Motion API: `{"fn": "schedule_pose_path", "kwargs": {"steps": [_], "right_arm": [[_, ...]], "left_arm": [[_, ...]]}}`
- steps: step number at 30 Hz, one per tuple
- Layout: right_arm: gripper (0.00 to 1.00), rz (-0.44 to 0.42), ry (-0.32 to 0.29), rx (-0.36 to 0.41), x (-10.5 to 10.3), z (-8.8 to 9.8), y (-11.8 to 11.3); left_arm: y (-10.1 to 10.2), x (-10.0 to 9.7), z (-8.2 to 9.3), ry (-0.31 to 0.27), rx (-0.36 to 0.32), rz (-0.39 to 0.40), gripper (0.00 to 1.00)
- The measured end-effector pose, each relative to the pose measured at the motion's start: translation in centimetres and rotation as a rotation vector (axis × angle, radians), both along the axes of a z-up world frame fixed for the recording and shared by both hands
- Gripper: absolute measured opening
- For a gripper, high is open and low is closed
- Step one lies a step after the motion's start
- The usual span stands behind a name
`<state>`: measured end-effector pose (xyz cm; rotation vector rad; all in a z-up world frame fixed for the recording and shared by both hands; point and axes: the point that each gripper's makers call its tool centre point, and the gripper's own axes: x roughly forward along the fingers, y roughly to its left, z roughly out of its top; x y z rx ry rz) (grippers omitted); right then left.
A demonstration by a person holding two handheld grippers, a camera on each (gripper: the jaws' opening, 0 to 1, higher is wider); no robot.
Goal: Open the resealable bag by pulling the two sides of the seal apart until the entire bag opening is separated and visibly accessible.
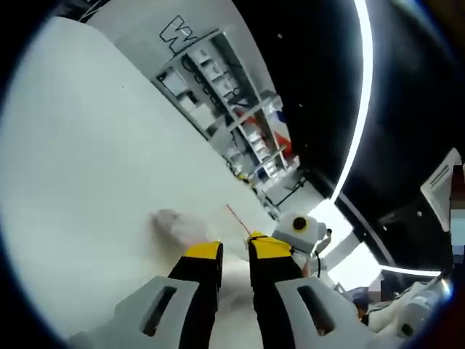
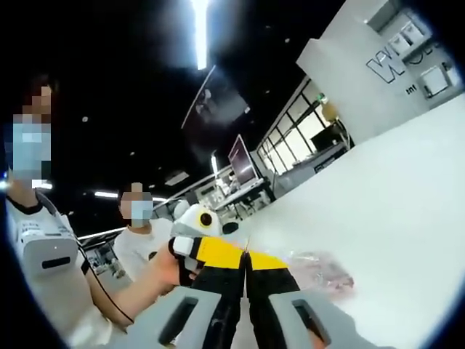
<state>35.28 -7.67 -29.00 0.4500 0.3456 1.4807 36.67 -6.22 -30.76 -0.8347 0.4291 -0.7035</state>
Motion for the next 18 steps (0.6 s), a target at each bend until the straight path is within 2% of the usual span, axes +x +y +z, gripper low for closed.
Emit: {"fn": "schedule_pose_path", "kwargs": {"steps": [4, 8, 18], "right_arm": [[0.00, 0.009, 0.004, 0.001, -0.18, -0.01, 0.10], [0.00, 0.009, 0.006, -0.001, -0.19, -0.05, 0.12], [0.00, 0.003, 0.009, 0.005, -0.05, -0.09, 0.19]], "left_arm": [[-0.15, -0.03, 0.40, -0.005, -0.025, -0.006, 0.14], [-0.41, -0.26, 0.58, -0.018, -0.032, -0.021, 0.02], [-0.26, -0.29, 0.52, -0.026, -0.021, -0.017, 0.01]]}}
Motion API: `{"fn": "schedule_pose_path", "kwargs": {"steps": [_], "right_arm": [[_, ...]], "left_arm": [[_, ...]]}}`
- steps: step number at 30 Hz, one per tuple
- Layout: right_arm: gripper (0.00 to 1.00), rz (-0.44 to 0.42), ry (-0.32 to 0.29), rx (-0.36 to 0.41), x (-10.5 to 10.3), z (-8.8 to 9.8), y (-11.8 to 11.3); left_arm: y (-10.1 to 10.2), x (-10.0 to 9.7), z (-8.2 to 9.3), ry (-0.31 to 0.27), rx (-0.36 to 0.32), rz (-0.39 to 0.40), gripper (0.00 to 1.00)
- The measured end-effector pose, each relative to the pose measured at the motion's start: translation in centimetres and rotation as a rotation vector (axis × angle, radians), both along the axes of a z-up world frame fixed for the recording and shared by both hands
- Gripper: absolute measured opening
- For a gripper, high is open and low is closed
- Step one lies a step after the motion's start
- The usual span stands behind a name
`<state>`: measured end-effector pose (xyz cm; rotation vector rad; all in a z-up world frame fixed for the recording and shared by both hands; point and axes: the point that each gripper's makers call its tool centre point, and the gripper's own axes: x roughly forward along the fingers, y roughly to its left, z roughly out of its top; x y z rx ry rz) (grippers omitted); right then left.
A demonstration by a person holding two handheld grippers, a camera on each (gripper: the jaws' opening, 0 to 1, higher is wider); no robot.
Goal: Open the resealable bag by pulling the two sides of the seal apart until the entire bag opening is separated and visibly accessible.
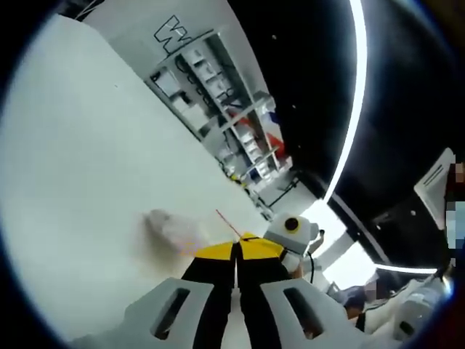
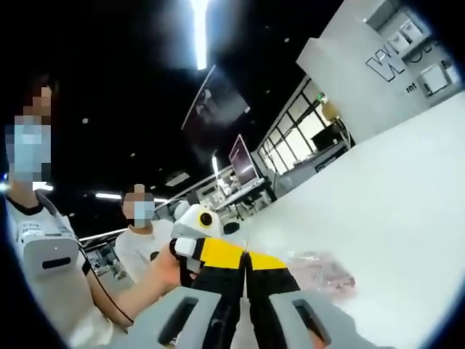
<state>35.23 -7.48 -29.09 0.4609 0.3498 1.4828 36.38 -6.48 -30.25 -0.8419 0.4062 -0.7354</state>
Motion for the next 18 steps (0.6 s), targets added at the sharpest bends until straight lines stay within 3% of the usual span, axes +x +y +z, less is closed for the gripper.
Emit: {"fn": "schedule_pose_path", "kwargs": {"steps": [11, 18], "right_arm": [[0.03, 0.016, -0.081, -0.062, -0.41, -0.10, 0.33], [0.00, 0.025, -0.081, -0.072, -0.38, -0.41, 0.54]], "left_arm": [[0.09, 0.07, -0.19, -0.012, 0.085, 0.008, 0.01], [0.21, -0.01, -0.26, -0.023, 0.106, 0.007, 0.01]]}}
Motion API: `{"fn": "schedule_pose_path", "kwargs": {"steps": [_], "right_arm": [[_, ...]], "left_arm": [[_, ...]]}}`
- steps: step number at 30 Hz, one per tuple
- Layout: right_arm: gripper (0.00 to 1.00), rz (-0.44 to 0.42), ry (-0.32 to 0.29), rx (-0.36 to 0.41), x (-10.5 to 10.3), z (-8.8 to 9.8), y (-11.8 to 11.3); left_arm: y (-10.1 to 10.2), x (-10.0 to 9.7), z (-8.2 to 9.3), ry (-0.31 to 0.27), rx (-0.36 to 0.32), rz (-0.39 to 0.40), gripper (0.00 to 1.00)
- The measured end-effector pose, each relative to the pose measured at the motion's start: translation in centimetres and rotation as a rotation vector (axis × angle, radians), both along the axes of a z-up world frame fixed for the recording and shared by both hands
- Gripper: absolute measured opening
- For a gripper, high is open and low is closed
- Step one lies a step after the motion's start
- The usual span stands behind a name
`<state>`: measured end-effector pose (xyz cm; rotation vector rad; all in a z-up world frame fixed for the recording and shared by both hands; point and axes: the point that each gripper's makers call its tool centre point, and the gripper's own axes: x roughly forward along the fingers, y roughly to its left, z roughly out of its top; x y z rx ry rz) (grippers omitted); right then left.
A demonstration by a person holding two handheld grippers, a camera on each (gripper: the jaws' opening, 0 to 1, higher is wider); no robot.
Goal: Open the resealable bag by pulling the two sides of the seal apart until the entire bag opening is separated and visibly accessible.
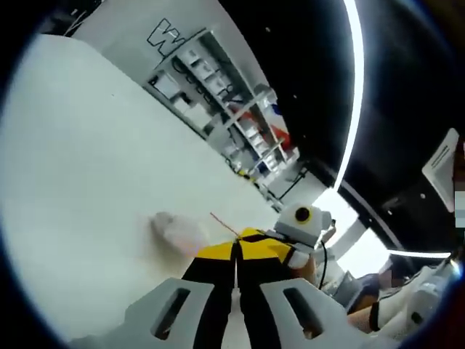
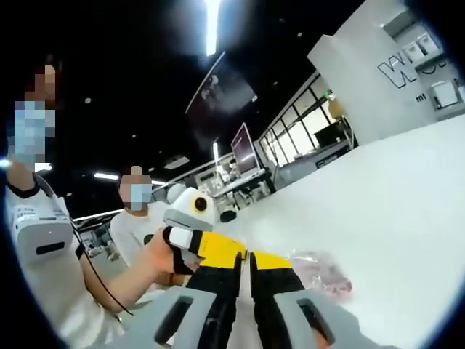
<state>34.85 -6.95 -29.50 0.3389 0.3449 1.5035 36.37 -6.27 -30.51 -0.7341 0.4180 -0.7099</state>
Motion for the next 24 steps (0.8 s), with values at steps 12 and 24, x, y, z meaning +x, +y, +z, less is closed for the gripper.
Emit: {"fn": "schedule_pose_path", "kwargs": {"steps": [12, 24], "right_arm": [[0.00, 0.001, 0.000, -0.005, 0.01, -0.22, -0.18], [0.00, -0.015, 0.003, -0.010, 0.25, -0.28, -0.19]], "left_arm": [[0.02, -0.03, 0.01, -0.006, 0.007, 0.000, 0.01], [-0.09, 0.05, -0.23, 0.008, 0.001, 0.010, 0.00]]}}
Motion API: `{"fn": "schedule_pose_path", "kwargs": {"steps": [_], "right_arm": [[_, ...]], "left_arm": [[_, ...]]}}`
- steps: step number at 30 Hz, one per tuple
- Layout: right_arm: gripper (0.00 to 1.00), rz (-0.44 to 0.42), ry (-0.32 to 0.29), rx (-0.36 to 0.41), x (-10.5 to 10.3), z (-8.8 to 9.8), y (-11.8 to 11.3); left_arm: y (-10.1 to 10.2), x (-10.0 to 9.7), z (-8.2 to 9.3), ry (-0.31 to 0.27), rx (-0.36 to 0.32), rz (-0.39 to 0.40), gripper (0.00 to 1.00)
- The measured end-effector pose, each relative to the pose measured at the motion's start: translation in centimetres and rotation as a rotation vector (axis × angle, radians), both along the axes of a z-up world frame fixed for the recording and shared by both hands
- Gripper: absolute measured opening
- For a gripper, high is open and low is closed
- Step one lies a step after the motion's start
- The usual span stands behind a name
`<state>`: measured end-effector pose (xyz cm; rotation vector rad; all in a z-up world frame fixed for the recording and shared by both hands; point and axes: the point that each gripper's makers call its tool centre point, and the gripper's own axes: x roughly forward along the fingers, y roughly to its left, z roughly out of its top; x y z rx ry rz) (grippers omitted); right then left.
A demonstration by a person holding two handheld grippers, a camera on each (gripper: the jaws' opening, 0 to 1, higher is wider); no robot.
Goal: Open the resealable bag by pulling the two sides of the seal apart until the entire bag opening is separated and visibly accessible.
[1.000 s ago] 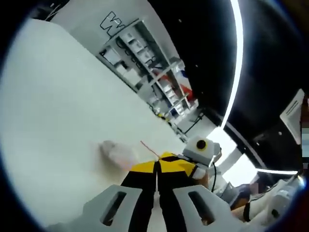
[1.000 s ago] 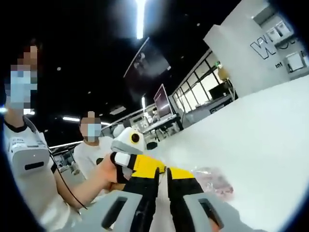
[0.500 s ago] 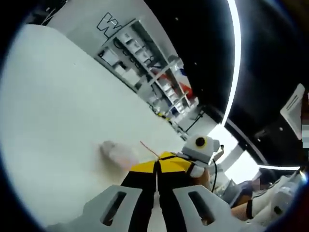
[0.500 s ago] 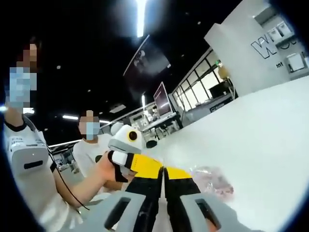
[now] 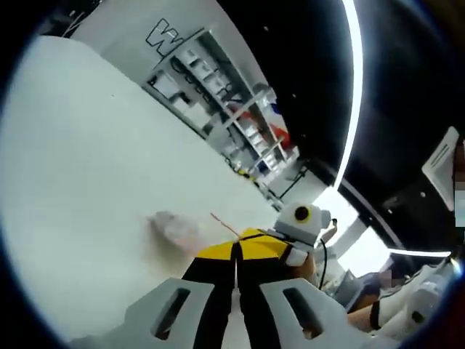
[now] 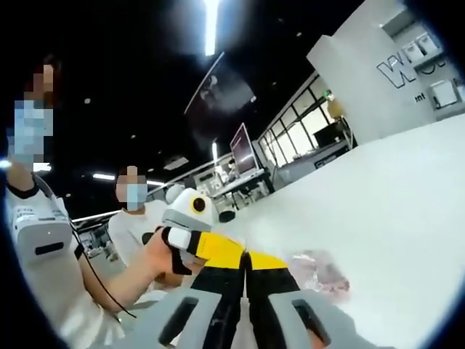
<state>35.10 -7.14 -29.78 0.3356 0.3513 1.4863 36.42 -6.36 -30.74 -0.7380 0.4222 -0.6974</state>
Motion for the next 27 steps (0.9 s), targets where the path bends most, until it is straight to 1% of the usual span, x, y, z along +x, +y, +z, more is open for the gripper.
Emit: {"fn": "schedule_pose_path", "kwargs": {"steps": [7, 10, 13, 15, 17, 20, 24, 27], "right_arm": [[0.00, -0.022, 0.021, -0.009, 0.06, -0.15, -0.08], [0.00, -0.029, 0.003, -0.014, -0.02, -0.13, -0.08], [0.00, -0.038, -0.004, -0.018, 0.05, -0.22, -0.09], [0.00, -0.046, -0.019, -0.025, 0.11, -0.34, -0.10], [0.00, -0.048, -0.019, -0.029, 0.13, -0.37, -0.11], [0.00, -0.061, -0.035, -0.043, 0.24, -0.47, -0.10], [0.00, -0.072, -0.037, -0.051, 0.42, -0.60, -0.10], [0.00, -0.075, -0.038, -0.055, 0.39, -0.63, -0.05]], "left_arm": [[0.07, 0.10, -0.20, 0.013, 0.003, 0.021, 0.00], [0.06, 0.11, -0.29, 0.020, 0.005, 0.021, 0.00], [-0.11, 0.07, -0.40, 0.019, 0.039, 0.017, 0.00], [-0.12, 0.02, -0.42, 0.016, 0.058, 0.013, 0.00], [0.01, 0.01, -0.47, 0.017, 0.061, 0.011, 0.00], [-0.12, -0.09, -0.56, 0.023, 0.057, 0.002, 0.00], [-0.22, -0.24, -0.47, 0.024, 0.048, -0.008, 0.00], [-0.19, -0.36, -0.36, 0.026, 0.028, -0.017, 0.00]]}}
